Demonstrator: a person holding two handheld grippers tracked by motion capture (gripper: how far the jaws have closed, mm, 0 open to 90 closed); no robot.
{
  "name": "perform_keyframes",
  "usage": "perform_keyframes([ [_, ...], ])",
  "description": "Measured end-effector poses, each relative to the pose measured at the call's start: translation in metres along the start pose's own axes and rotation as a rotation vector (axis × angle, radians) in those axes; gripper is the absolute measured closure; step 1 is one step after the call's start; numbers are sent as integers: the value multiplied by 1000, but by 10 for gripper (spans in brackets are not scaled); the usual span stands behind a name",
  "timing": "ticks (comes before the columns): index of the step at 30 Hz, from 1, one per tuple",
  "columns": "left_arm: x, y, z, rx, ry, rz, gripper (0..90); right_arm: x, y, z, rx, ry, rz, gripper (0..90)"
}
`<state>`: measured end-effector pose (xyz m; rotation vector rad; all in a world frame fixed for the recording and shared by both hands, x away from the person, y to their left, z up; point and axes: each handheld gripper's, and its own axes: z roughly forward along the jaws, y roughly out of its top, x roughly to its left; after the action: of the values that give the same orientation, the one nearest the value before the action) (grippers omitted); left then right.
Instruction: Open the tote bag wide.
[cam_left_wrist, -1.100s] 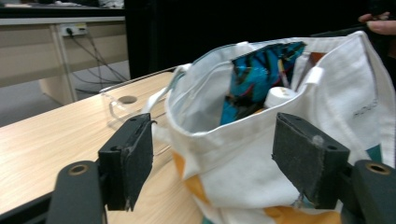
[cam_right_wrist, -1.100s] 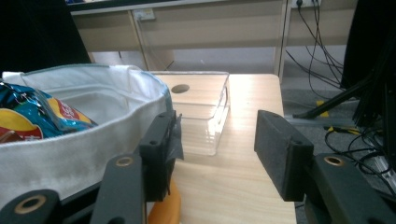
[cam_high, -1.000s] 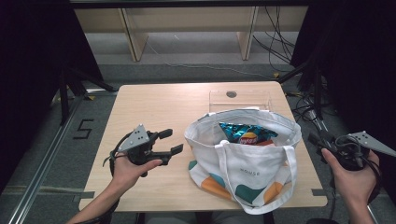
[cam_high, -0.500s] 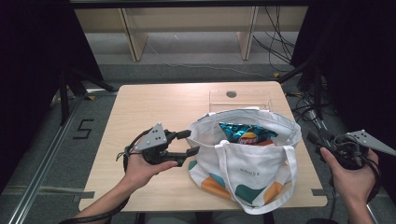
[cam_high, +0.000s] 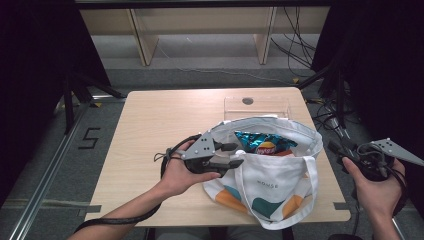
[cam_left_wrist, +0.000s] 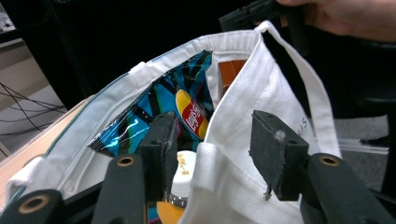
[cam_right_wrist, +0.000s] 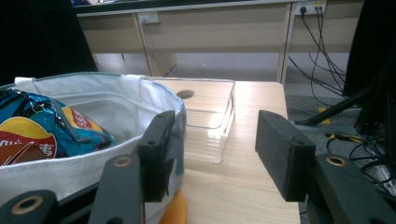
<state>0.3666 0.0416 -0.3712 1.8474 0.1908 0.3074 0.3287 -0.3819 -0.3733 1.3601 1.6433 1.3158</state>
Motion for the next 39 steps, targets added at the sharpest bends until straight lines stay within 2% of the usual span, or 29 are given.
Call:
perform_keyframes([
  [2,0,-2,4,10,-6,1,516,-1,-1,1,-10,4,-3,487],
  [4,2,-6,6,23,-1,-5,526,0,0,0,2,13,12,487],
  [7,4,-9,8,33,0,-11,548,0,-1,1,-1,5,6,486],
  [8,4,-9,9,36,-4,-7,551,1,-1,0,9,6,22,486],
  [10,4,-9,10,44,-5,3,561,1,-1,1,10,6,8,485],
  [11,4,-9,11,43,-5,6,568,-1,-2,2,3,3,-19,485],
  [13,4,-8,14,39,-6,2,578,-1,-2,3,4,8,-16,484],
  [14,4,-7,15,39,-7,3,583,0,-2,3,6,15,0,484],
  [16,4,-6,18,54,-10,18,590,1,-2,3,9,8,0,484],
  [21,3,-5,23,72,-16,21,635,1,-2,3,9,9,4,484],
  [23,2,-5,24,86,-16,41,676,-1,-2,3,1,11,-14,485],
  [26,1,-5,25,107,-14,76,737,1,-2,3,12,10,4,485],
  [28,0,-5,25,98,-6,86,786,0,-3,4,9,8,-14,484],
  [30,-1,-4,24,89,-7,108,799,-1,-4,3,12,8,-21,485],
  [31,-1,-3,23,86,-11,126,802,-1,-3,3,11,6,-15,485],
  [33,-3,-1,22,72,-12,135,804,0,-3,3,19,10,6,484],
  [34,-4,1,20,67,-12,143,805,-1,-3,4,13,10,-7,485],
  [39,-7,9,16,46,-32,178,807,-1,-2,4,0,12,-11,485],
])
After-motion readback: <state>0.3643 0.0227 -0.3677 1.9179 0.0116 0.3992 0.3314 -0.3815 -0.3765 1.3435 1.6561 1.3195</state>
